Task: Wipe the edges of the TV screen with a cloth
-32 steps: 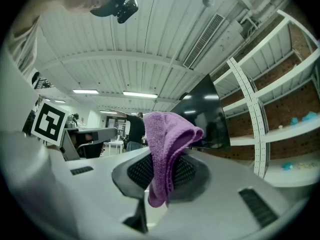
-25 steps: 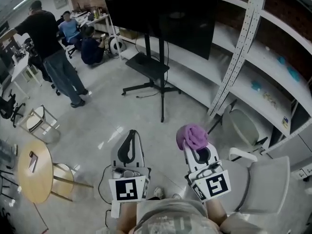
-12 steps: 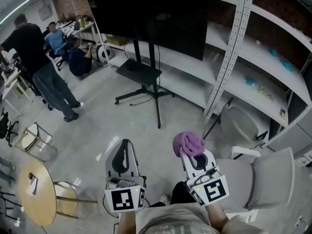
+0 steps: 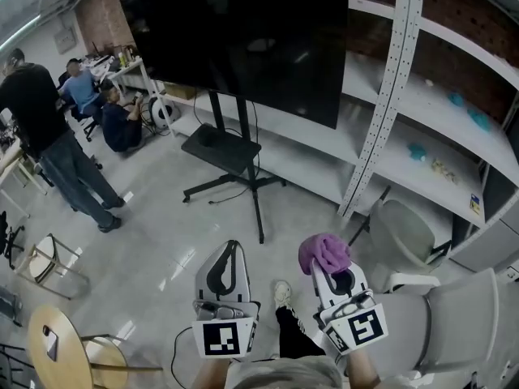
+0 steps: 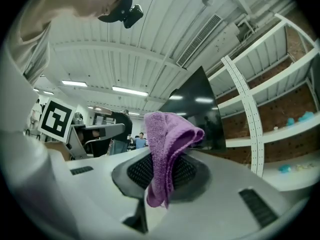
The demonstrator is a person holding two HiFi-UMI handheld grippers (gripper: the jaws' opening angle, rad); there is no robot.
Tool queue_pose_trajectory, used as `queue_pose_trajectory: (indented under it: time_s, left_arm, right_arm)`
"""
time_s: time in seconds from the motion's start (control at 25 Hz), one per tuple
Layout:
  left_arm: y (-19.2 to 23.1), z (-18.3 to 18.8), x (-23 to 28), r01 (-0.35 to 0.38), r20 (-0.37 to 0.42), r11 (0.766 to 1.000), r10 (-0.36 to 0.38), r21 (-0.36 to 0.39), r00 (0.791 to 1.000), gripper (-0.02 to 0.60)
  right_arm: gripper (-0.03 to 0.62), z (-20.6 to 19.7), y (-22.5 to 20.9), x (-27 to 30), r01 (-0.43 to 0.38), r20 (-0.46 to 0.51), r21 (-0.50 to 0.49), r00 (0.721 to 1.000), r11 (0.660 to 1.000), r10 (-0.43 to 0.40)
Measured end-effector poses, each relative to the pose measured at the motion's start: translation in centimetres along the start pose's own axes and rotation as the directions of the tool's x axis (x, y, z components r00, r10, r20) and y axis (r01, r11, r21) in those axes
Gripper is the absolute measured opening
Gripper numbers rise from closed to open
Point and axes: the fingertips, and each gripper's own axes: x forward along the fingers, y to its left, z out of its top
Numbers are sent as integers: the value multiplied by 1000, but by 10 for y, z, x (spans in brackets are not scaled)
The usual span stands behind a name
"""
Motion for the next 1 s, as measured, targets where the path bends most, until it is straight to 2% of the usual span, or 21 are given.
queue_pose_trajectory:
  time_s: [0.16,0.32,0.52,0.76,1.0]
  left_arm:
    - [20,-16,81,-6,30,1000,6,-1,1000,21]
    - [68,-32,167,-69,27,998,70,-9,997,21]
    - [118,-34,266,-134,54,991,133,6,990,21]
    - [150,-38,328,-161,91,987,158,25,983,21]
    - [182,-39,359,-173,81,985,173,-15,982,21]
  right_arm:
    - [49,-11,-32,86,-50,19,-27,999,998,50]
    - [49,-8,-63,183,-117,41,-63,992,991,120]
    - [49,10,-101,290,-188,77,-103,977,977,197]
    - [49,11,-116,375,-259,85,-109,960,960,268]
    - [49,26,-114,418,-260,133,-108,953,959,273]
